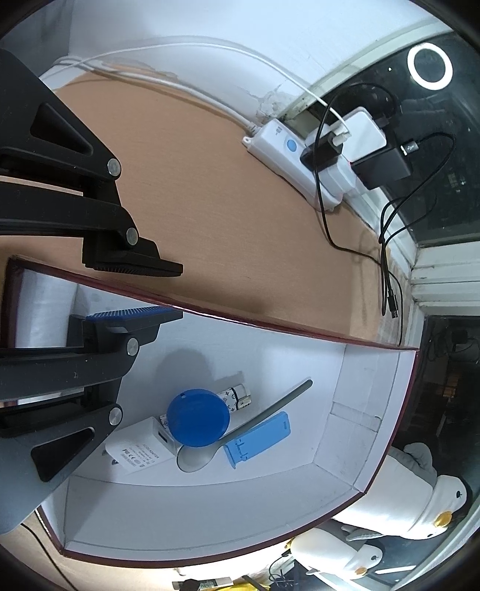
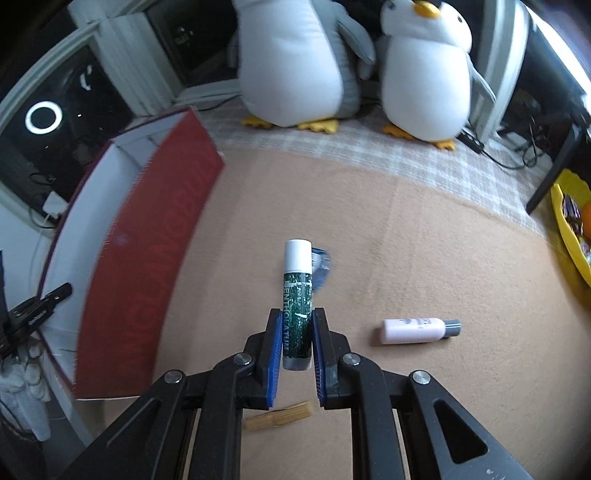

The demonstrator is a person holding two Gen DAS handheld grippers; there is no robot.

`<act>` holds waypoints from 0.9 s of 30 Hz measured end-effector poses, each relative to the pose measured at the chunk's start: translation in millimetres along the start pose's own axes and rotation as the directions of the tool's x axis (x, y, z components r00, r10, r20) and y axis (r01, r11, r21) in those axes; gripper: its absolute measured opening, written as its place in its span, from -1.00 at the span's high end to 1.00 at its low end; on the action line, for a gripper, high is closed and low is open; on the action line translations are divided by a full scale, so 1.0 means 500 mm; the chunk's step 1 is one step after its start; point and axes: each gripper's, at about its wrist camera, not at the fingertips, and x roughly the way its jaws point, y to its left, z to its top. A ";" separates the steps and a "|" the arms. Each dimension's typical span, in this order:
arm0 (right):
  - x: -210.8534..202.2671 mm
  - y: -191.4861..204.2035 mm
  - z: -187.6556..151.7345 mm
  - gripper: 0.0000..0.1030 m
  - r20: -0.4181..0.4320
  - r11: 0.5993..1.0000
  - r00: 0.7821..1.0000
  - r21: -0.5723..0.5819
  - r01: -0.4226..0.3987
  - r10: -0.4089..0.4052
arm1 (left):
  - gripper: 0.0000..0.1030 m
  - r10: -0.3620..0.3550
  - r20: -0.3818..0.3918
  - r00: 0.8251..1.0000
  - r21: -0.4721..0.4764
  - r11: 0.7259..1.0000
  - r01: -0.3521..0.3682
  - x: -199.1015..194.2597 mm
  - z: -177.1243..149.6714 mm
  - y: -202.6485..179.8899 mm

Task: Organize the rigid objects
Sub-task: 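Carry the glue stick with the right tool into the box and release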

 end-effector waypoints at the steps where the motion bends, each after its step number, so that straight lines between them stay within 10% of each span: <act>1: -0.010 0.020 0.001 0.73 0.008 1.000 1.000 -0.019 -0.014 0.014 | 0.72 -0.002 0.002 1.000 -0.001 1.000 0.002 -0.003 -0.002 0.001; 27: -0.001 0.388 -0.013 0.73 -0.058 0.918 0.986 -0.360 -0.167 0.156 | 0.84 -0.028 0.056 0.998 -0.020 0.999 0.029 -0.030 -0.023 0.015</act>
